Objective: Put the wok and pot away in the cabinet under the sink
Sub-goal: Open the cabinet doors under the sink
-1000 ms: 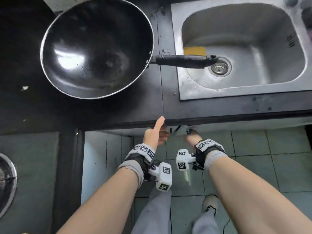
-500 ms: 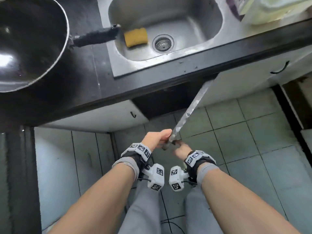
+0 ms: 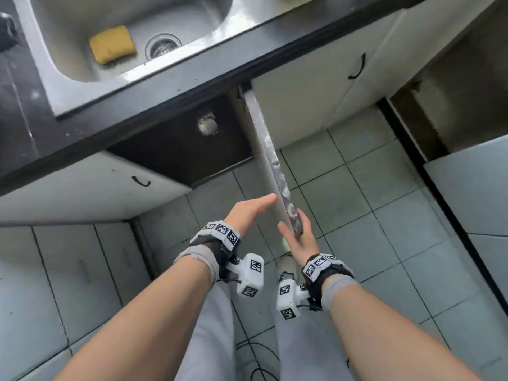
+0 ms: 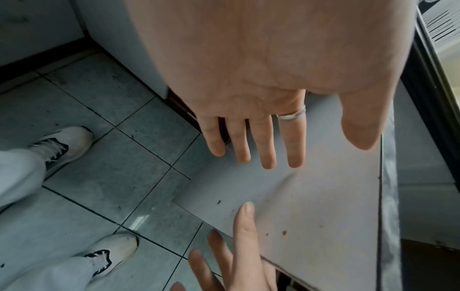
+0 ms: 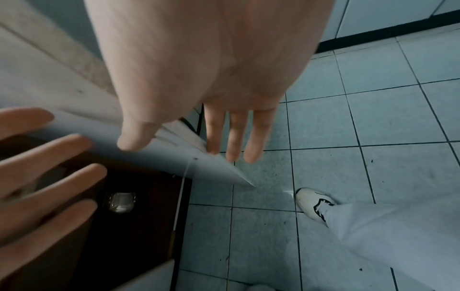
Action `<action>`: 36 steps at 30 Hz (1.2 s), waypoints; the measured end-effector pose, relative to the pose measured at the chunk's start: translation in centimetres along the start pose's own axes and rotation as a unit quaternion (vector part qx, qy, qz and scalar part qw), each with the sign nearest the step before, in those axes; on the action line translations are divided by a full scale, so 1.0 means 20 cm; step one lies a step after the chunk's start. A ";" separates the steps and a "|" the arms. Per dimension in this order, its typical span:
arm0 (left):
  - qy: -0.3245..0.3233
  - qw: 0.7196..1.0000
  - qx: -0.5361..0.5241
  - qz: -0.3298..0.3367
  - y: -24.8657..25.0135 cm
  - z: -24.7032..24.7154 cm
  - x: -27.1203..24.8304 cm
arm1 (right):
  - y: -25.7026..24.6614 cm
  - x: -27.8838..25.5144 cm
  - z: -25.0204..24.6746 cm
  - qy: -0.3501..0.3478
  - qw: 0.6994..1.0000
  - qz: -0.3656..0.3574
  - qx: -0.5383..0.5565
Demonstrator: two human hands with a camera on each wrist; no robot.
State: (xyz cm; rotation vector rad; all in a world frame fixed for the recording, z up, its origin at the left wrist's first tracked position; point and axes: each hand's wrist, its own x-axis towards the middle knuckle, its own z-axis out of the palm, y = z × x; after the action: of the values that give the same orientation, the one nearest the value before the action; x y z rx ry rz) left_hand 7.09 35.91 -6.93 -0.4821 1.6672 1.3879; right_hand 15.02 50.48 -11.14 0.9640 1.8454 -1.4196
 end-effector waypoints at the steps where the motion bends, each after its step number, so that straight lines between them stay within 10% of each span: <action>1: 0.003 1.000 -0.012 -0.003 0.00 -0.01 0.00 | 0.03 0.02 0.03 0.010 0.999 0.042 -0.006; 7: 0.089 0.993 -0.077 0.001 0.00 -0.33 -0.11 | -0.03 0.03 0.36 -0.020 0.975 0.216 0.050; 16: 0.254 0.946 -0.200 -0.017 -0.27 -1.32 -0.29 | -0.91 0.00 1.21 -0.102 0.984 -0.109 -0.098; 22: 0.279 0.924 -0.262 -0.019 -0.47 -1.76 -0.35 | -1.24 0.10 1.82 -0.102 0.943 -0.131 -0.288; 28: 0.286 0.897 -0.338 -0.006 -0.52 -1.83 -0.44 | -1.07 0.07 1.77 -0.046 0.922 -0.177 -0.340; 36: 0.464 0.797 -0.375 -0.096 -0.74 -1.52 -0.62 | -0.62 -0.15 1.66 -0.305 0.902 -0.082 -0.295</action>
State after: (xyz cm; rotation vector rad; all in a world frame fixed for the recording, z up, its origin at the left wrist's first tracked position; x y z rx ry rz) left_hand 13.38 0.45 -5.98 -1.9992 1.5891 1.7506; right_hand 7.59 15.73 -10.07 0.0417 1.7114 -0.9802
